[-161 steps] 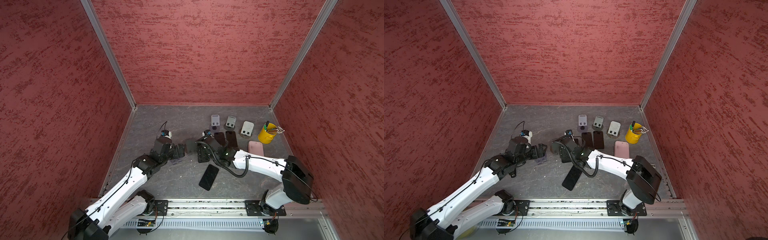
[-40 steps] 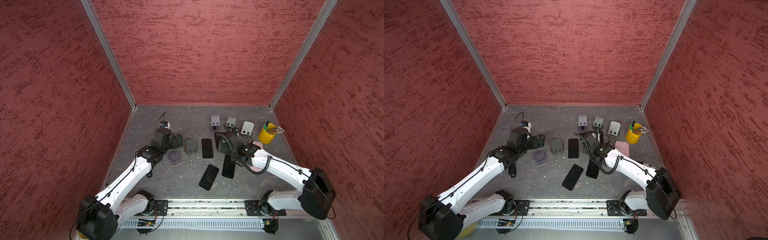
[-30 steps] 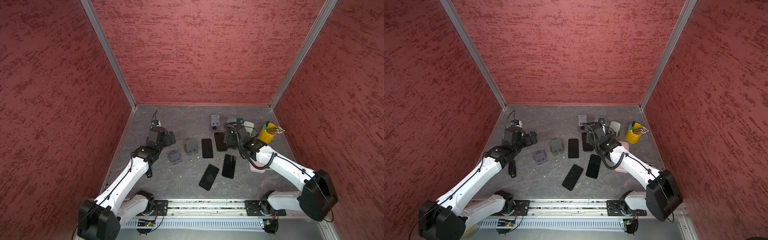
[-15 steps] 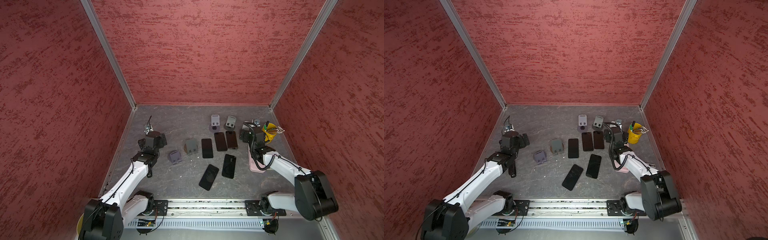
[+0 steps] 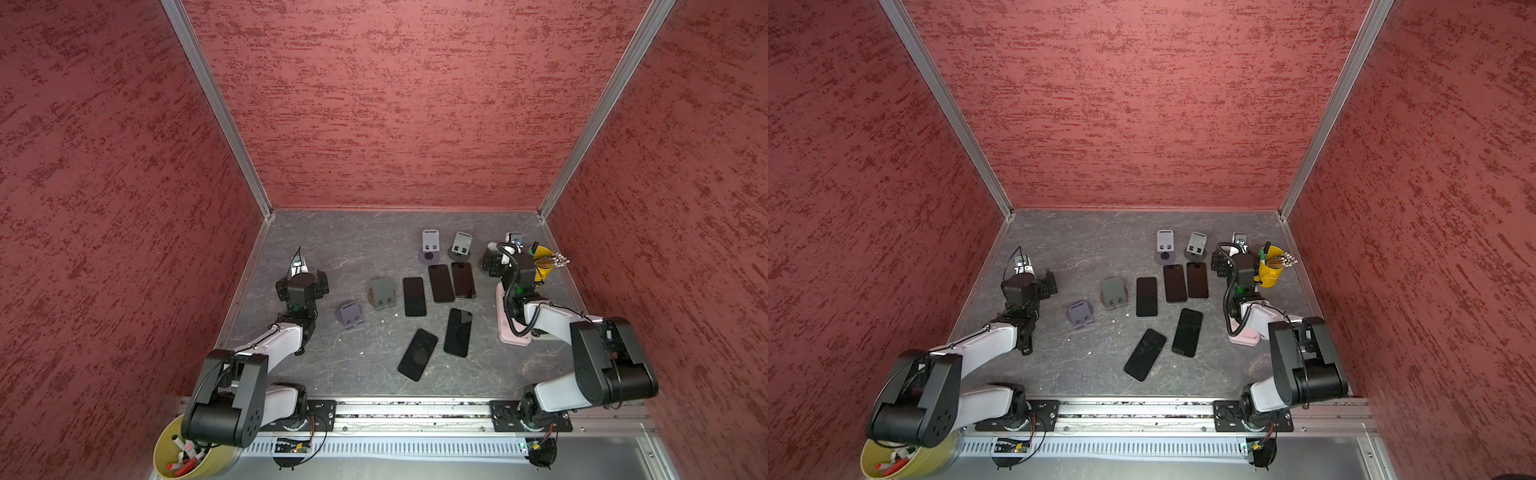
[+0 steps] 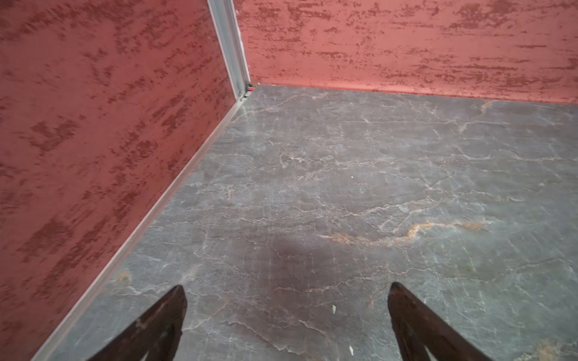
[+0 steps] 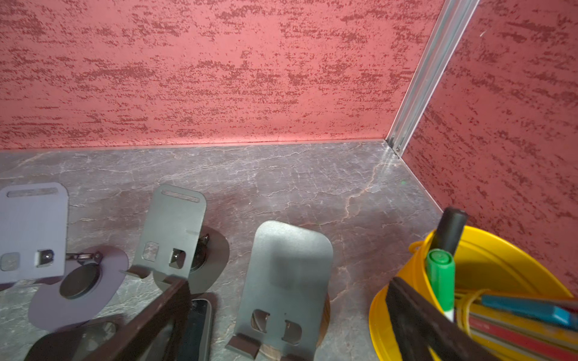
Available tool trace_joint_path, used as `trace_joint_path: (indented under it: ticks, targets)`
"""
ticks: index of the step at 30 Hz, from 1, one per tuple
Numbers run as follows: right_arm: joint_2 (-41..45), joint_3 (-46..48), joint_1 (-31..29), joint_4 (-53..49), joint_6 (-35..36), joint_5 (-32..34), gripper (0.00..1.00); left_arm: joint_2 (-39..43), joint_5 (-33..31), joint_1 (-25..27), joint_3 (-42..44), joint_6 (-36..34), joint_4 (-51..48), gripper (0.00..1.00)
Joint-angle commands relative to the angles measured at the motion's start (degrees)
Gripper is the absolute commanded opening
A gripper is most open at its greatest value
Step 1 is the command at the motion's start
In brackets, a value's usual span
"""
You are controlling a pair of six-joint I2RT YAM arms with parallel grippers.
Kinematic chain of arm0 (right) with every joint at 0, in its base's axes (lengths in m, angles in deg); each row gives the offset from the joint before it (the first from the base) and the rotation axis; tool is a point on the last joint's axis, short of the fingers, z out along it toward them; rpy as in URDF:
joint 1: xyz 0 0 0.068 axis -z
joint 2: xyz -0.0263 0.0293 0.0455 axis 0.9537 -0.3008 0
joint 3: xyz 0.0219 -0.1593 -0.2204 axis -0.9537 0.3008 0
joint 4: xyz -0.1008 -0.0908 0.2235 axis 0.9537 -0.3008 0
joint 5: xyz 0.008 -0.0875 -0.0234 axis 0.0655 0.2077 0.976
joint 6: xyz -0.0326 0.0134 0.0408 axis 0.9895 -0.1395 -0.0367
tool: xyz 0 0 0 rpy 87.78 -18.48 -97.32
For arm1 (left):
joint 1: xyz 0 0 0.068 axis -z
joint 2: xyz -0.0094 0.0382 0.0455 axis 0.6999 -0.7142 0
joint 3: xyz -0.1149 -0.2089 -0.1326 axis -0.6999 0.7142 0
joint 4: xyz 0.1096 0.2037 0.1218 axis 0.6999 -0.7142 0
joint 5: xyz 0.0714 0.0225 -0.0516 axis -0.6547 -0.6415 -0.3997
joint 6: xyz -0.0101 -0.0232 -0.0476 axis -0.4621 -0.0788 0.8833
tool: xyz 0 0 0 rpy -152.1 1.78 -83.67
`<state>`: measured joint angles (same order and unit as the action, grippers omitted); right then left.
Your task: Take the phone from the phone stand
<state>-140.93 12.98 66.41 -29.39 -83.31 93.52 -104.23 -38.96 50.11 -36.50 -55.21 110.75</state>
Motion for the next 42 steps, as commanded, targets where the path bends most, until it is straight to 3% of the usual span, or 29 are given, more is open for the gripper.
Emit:
trace_joint_path:
  ticks: [1,6,9,11,17,27,31,42]
  targets:
    - [2.05,0.46,0.49,1.37,1.6,-1.55,0.99,-2.2,4.4,-0.6,0.57,-3.02,11.13,1.0]
    - [6.17,3.91,0.72,0.23,1.73,0.0,0.99,-6.48,11.92,-2.02,-0.79,-1.97,15.47,1.0]
    - [7.01,10.15,1.18,8.31,2.19,0.45,0.99,-11.63,13.71,-2.25,-1.9,-2.69,18.78,1.0]
    - [5.75,12.02,1.51,11.81,2.46,-0.13,0.99,-10.76,16.53,-3.92,-2.05,-1.03,16.48,1.0]
    - [1.38,13.43,1.97,20.06,3.9,-2.7,0.99,-14.7,19.77,-3.67,3.29,-2.95,30.2,0.99]
    - [-2.63,10.11,4.05,16.85,0.99,-0.92,0.99,-13.82,23.95,-7.0,-0.41,0.22,21.44,1.0]
    - [-3.65,7.74,5.78,13.54,-0.46,-3.22,0.99,-13.97,24.01,-7.1,-0.31,0.38,21.88,1.0]
    - [-2.24,13.03,6.6,21.51,-2.59,-0.81,0.99,-13.98,24.06,-7.19,-0.32,0.35,21.87,1.0]
